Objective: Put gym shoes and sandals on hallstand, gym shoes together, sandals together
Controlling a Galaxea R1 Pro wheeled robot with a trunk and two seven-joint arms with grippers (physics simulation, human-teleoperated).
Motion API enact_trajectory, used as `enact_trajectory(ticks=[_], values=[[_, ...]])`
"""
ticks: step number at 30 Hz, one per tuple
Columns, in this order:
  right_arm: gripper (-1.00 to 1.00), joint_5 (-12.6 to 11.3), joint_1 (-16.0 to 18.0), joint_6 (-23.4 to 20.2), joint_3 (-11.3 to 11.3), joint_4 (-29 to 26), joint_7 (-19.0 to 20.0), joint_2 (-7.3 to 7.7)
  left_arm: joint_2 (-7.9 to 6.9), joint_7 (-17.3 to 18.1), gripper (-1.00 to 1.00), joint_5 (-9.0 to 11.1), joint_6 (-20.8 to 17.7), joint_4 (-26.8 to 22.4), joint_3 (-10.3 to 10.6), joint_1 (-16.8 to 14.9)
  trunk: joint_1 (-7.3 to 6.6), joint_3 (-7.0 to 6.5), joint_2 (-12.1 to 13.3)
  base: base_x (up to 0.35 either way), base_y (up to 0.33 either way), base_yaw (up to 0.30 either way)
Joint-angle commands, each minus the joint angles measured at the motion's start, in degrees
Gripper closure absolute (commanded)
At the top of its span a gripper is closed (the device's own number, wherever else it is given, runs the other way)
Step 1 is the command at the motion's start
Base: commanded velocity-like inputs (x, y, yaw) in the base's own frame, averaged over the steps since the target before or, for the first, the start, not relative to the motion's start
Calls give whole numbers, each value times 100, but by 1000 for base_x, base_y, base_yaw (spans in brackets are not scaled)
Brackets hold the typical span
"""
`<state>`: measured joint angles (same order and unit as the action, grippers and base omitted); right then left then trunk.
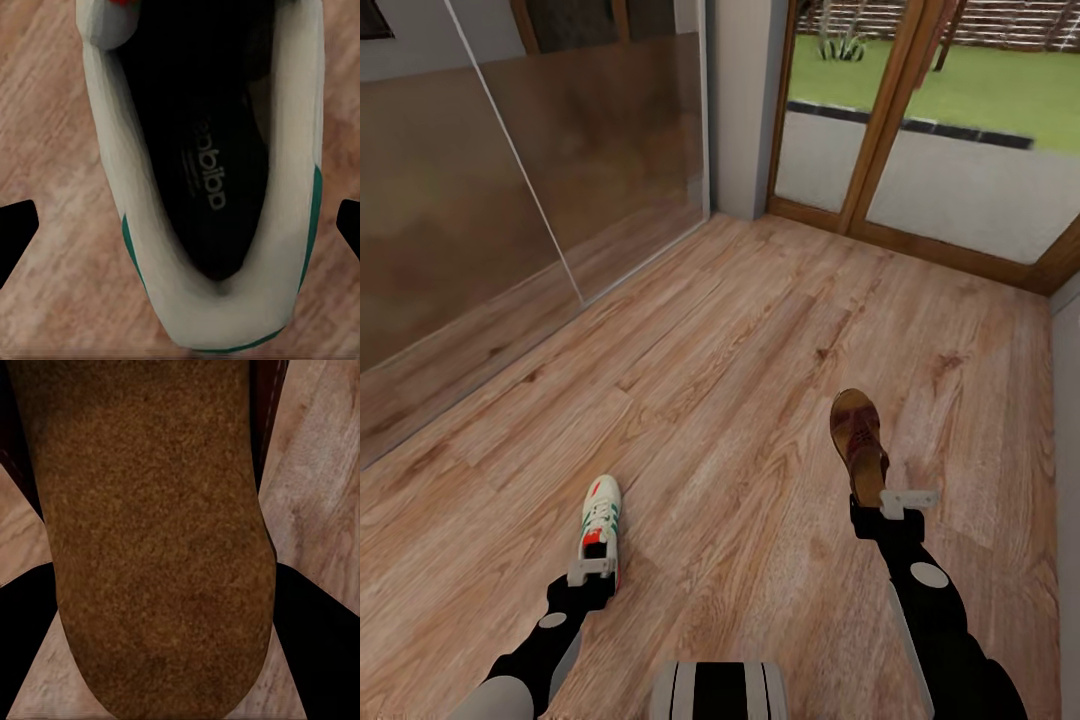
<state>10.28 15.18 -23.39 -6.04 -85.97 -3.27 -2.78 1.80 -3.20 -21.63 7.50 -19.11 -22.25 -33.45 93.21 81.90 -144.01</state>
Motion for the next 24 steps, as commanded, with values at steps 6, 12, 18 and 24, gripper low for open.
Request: enact_trajectory(ticks=[6, 12, 18, 24], values=[[100, 48, 2, -34, -2, -7, 2, -3, 4, -14, -100, -60, 24, -11, -34, -4, 11, 153, -8, 0, 0, 0], [100, 53, 2, -32, -2, -7, 2, -3, 4, -14, -100, -60, 24, -6, -35, -4, 11, 190, -8, 0, 0, 0], [100, 53, 2, -30, -2, -7, 2, -3, 10, -14, -100, -58, 25, 3, -34, -4, 17, 240, -11, 0, 0, 0], [100, 53, 2, -26, -2, -7, 0, -3, 13, -14, -100, -57, 32, 11, -34, -4, 17, 240, -11, 0, 0, 0]])
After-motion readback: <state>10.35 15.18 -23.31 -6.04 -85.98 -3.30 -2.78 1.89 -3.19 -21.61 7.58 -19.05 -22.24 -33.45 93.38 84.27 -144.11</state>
